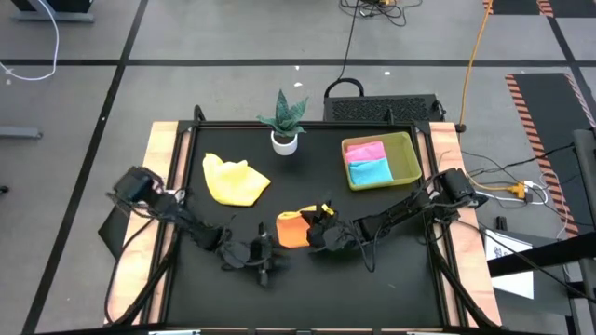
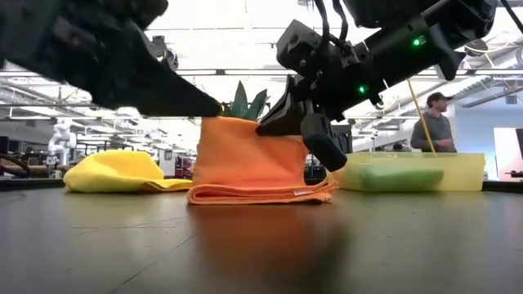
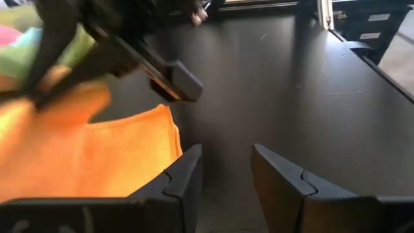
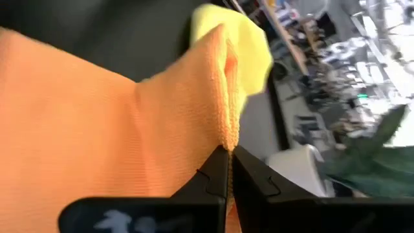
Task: Fold microfiber towels
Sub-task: Fold the orange microfiber cloth
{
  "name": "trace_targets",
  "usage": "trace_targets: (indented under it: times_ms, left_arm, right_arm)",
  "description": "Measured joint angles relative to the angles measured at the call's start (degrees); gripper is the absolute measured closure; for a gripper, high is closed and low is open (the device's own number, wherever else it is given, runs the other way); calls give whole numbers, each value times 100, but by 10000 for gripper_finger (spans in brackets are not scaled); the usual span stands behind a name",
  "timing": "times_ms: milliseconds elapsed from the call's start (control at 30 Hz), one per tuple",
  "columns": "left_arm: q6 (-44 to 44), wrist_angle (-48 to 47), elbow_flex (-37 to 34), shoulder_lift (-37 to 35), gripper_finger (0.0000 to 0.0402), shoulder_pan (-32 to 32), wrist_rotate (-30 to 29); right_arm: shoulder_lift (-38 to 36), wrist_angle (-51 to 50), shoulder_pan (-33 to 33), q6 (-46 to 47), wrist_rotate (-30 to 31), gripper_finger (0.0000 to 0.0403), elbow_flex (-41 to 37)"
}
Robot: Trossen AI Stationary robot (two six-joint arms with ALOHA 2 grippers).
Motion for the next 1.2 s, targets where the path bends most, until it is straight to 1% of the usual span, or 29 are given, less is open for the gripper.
trace_targets:
  times_ms: [133,233,367,533,667,867,967,1067,1200]
  left_arm:
    - [71,-527,0,-518,268,-233,-377]
    - [70,-873,0,-830,268,-379,-689]
    - [66,-1118,0,-1013,268,-472,-972]
    - [-142,-1361,0,-1023,268,-368,-1178]
    - [-517,-1734,0,-1019,268,-185,-1200]
    - [-557,-1751,0,-1021,268,-107,-1202]
    - [-553,-1753,0,-1019,268,-13,-1264]
    - [-554,-1748,0,-969,268,209,-1269]
    - [-549,-1657,0,-715,268,532,-922]
  right_arm:
    - [0,-27,-2,328,-507,399,0]
    - [0,-83,-2,424,-601,399,0]
    - [-2,-303,-7,490,-1109,399,0]
    - [-2,-413,-17,629,-1543,399,0]
    - [-1,-725,-48,631,-2104,399,0]
    - [2,-1065,-44,545,-2209,399,0]
    - [2,-1085,-46,393,-2557,399,0]
    - [2,-1103,-40,354,-2666,399,0]
    - [2,-1125,-44,283,-2740,399,0]
